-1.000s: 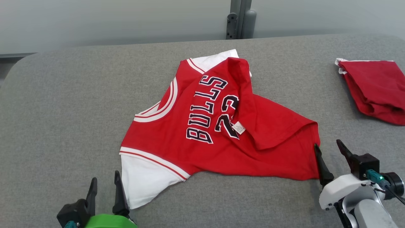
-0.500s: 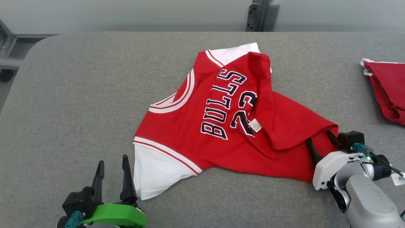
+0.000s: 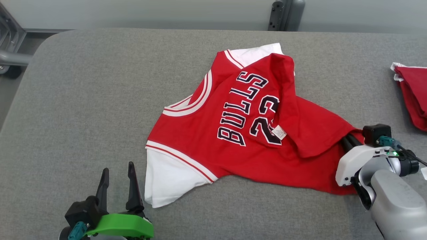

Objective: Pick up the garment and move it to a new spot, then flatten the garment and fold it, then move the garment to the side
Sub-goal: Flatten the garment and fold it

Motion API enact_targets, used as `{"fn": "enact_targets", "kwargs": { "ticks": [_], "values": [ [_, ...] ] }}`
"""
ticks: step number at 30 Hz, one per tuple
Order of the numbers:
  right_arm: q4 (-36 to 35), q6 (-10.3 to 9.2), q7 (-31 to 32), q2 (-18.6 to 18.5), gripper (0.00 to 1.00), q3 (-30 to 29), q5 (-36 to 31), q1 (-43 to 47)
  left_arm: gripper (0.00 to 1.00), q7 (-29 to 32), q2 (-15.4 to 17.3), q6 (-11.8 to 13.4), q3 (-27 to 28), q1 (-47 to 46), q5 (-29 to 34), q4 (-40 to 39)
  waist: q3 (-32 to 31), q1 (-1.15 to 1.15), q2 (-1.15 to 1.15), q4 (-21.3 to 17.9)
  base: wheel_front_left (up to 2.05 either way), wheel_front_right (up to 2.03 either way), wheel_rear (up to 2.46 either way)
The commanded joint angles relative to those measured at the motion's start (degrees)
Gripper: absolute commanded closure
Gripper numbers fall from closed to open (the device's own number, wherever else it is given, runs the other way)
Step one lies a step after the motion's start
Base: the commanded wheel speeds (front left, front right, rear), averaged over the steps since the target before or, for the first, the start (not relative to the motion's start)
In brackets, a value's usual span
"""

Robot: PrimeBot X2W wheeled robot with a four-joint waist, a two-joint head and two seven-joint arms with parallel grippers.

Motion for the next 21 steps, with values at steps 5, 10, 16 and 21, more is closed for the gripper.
{"fn": "enact_targets", "kwargs": {
  "ticks": [5, 10, 16, 21],
  "values": [
    [-1.6, -0.09, -0.5, -2.4, 1.00, -2.1, 2.5, -0.9, 0.00, -0.2, 0.2, 0.1, -0.1, 0.5, 0.3, 0.0, -0.5, 0.00, 0.00, -0.9, 0.00, 0.00, 0.00],
    [-2.1, -0.09, -0.5, -4.8, 1.00, -3.0, 2.3, -2.1, 0.00, -0.1, 0.4, 0.1, -0.5, 0.4, 0.6, -0.2, -0.3, 0.00, 0.00, -1.4, 0.00, 0.00, 0.00],
    [1.8, -0.09, -0.3, -5.6, 1.00, -1.5, 2.7, -6.3, 0.00, 0.4, 0.7, 0.0, -1.1, -0.5, 0.7, -0.2, 0.0, 0.00, 0.00, -1.3, 0.00, 0.00, 0.00],
    [5.2, -0.08, 1.0, -4.7, 0.00, 1.0, 4.3, -8.1, 0.00, 0.5, 0.6, -0.1, -1.8, -0.8, 0.6, 0.3, -0.5, 0.00, 0.00, -0.7, 0.00, 0.00, 0.00]
  ]
}}
